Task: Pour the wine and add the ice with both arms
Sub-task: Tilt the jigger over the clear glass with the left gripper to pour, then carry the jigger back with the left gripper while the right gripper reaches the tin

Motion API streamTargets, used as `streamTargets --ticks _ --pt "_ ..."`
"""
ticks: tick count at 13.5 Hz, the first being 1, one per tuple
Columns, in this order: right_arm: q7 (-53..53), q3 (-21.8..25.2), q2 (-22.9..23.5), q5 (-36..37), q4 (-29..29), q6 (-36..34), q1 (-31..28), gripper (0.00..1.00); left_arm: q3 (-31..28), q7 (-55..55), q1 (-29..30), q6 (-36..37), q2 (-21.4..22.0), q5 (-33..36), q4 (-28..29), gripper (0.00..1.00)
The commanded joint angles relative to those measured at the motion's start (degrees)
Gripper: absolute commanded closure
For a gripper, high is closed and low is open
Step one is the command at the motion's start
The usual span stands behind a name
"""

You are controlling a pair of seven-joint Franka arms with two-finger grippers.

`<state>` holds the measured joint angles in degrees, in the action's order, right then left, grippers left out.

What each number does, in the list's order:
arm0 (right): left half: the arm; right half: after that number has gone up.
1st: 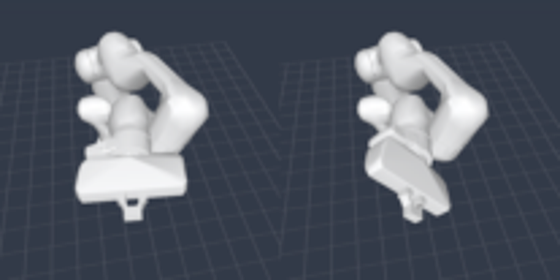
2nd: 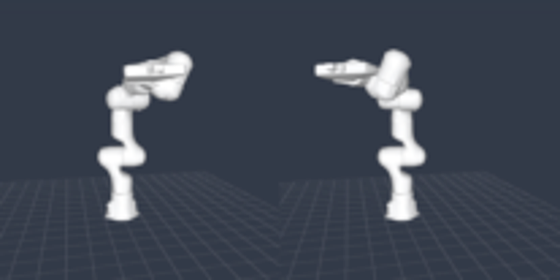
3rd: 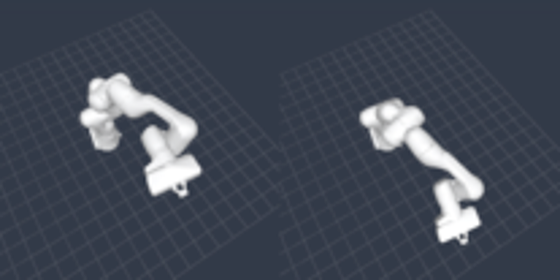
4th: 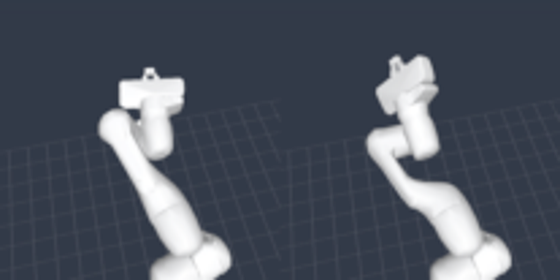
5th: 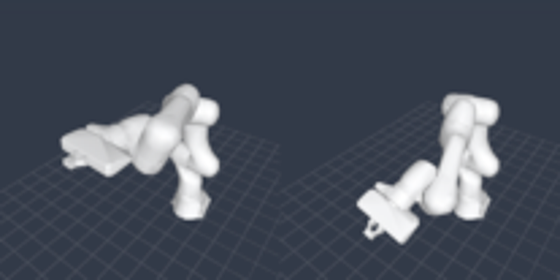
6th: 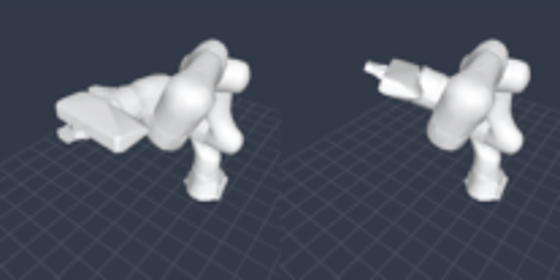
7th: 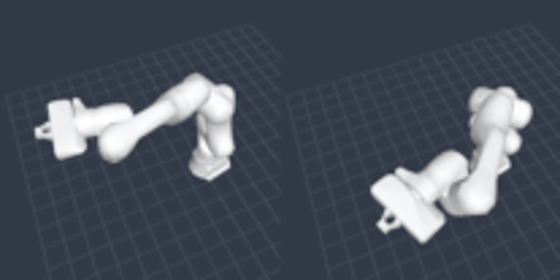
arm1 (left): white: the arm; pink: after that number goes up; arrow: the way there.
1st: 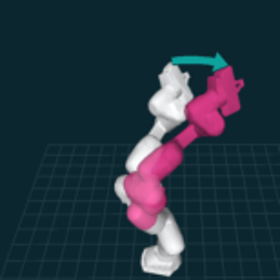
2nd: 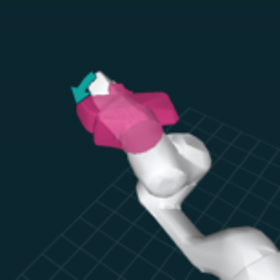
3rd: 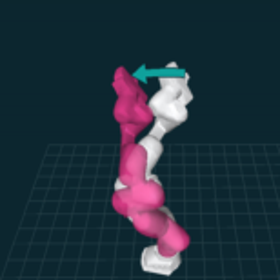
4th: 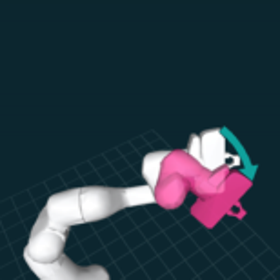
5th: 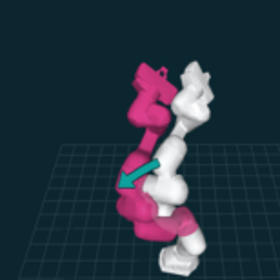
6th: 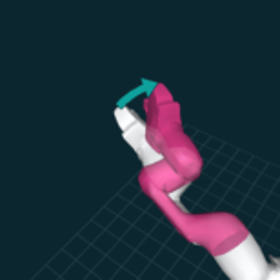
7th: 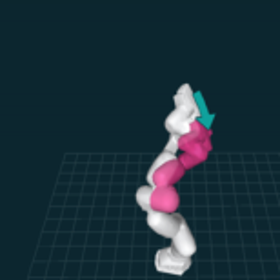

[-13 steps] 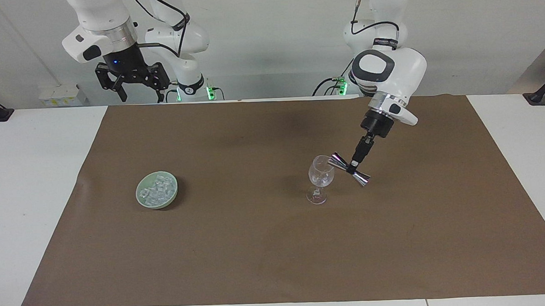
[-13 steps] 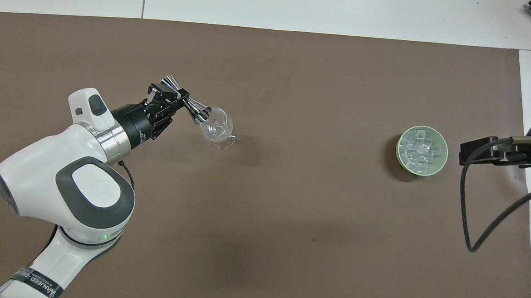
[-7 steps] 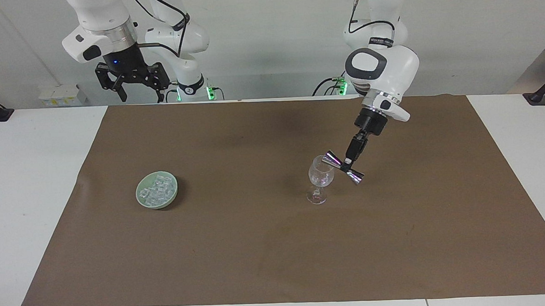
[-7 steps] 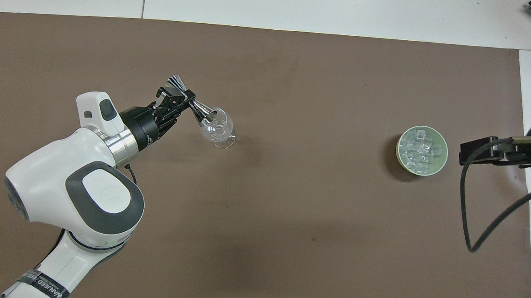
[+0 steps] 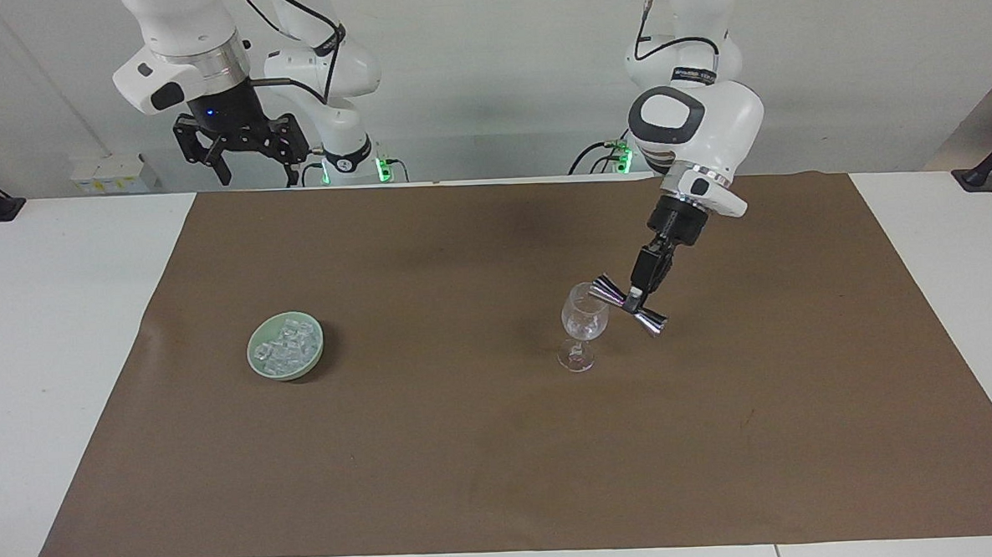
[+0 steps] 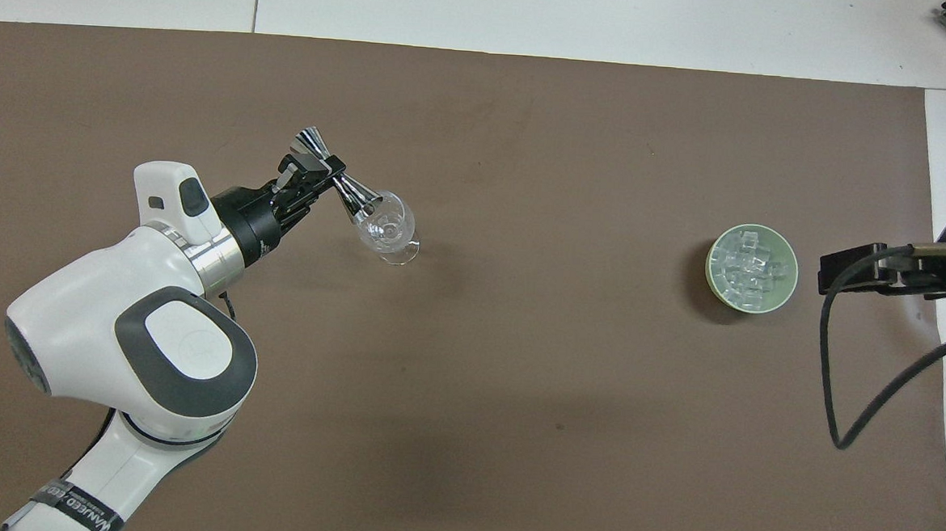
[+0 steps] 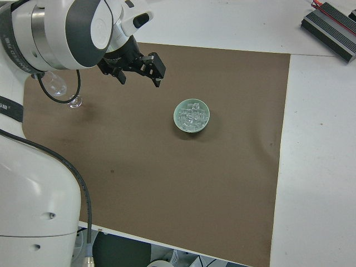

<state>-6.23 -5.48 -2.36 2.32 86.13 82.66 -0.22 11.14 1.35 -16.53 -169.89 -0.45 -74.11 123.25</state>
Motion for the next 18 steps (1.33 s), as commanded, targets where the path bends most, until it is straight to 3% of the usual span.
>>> streamTargets --ticks 1,7,10,14,18 --pt "1.5 -0.1 -1.3 -1.4 1.7 0.7 -0.7 0.0 -0.9 -2.1 -2.5 -3.7 -0.5 -0.1 -1.1 1.0" --pt "1.5 -0.1 -1.3 -1.4 1.7 0.7 -0.7 0.0 -0.7 3.2 -2.5 -2.9 -0.8 -1.0 -1.1 1.0" --pt "1.5 -0.1 -1.3 -1.4 1.7 0.7 -0.7 0.0 -0.9 13.7 1.2 5.2 1.1 -1.0 -0.6 1.0" --pt "1.7 -0.1 -1.3 -1.4 1.7 0.7 -0.7 0.0 -1.1 24.3 14.3 26.0 2.6 -1.0 -0.5 1.0" --pt "1.6 0.3 -1.3 -1.4 1.7 0.7 -1.1 0.0 -1.1 30.1 32.3 51.0 -0.9 -1.0 -1.2 1.0"
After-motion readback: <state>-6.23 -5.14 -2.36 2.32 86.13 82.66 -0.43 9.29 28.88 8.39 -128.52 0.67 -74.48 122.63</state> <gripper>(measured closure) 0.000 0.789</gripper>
